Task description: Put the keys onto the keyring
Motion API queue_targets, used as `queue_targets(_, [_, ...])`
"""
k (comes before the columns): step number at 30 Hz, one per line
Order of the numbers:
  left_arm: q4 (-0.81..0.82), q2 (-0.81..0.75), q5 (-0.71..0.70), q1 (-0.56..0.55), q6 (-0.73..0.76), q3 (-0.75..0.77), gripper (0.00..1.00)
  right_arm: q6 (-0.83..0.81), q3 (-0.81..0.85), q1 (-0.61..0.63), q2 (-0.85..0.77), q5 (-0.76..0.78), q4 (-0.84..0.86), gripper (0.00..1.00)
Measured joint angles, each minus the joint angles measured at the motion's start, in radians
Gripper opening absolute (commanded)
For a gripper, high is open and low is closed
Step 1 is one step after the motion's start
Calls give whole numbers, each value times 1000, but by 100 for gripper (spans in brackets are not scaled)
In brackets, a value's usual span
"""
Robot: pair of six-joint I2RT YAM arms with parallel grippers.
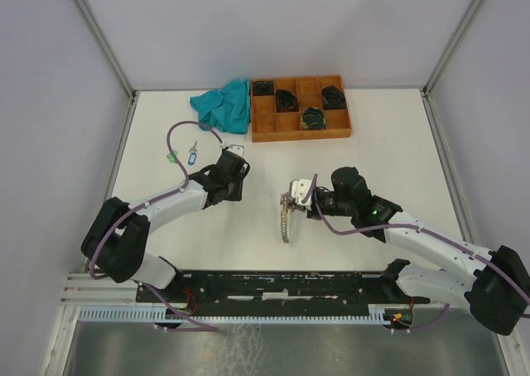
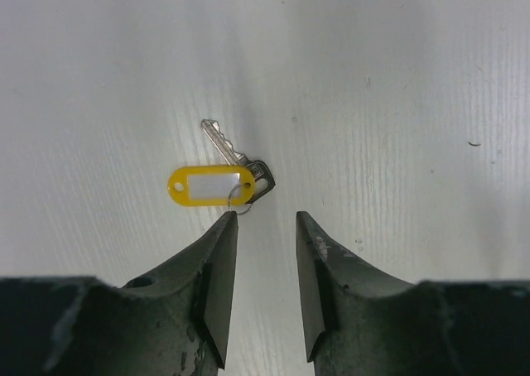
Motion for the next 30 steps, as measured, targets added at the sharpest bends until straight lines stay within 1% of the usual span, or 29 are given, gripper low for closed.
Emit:
queue_targets(2, [0, -20, -2, 0, -20, -9, 45, 0, 0, 2, 0, 0, -3, 1])
queue_targets(8, [-4, -35, -39, -1, -79, -22, 45, 0, 0, 7, 0, 0, -7, 1])
queue_targets(13, [38, -92, -38, 8, -163, -111, 43, 0, 0, 12, 0, 0, -8, 1])
queue_targets(16, [90, -125, -1, 44, -206, -175, 43, -2, 0, 15, 0, -1, -11, 1])
queue_targets(19, [141, -137, 70, 98, -234, -212, 42, -3, 0, 21, 0, -1, -15, 1])
queue_targets(25, [202, -135, 196, 177, -242, -217, 34, -5, 0, 26, 0, -2, -16, 1])
queue_targets(30, [217, -115, 249, 230, -241, -217, 33, -11, 0, 30, 0, -2, -26, 1])
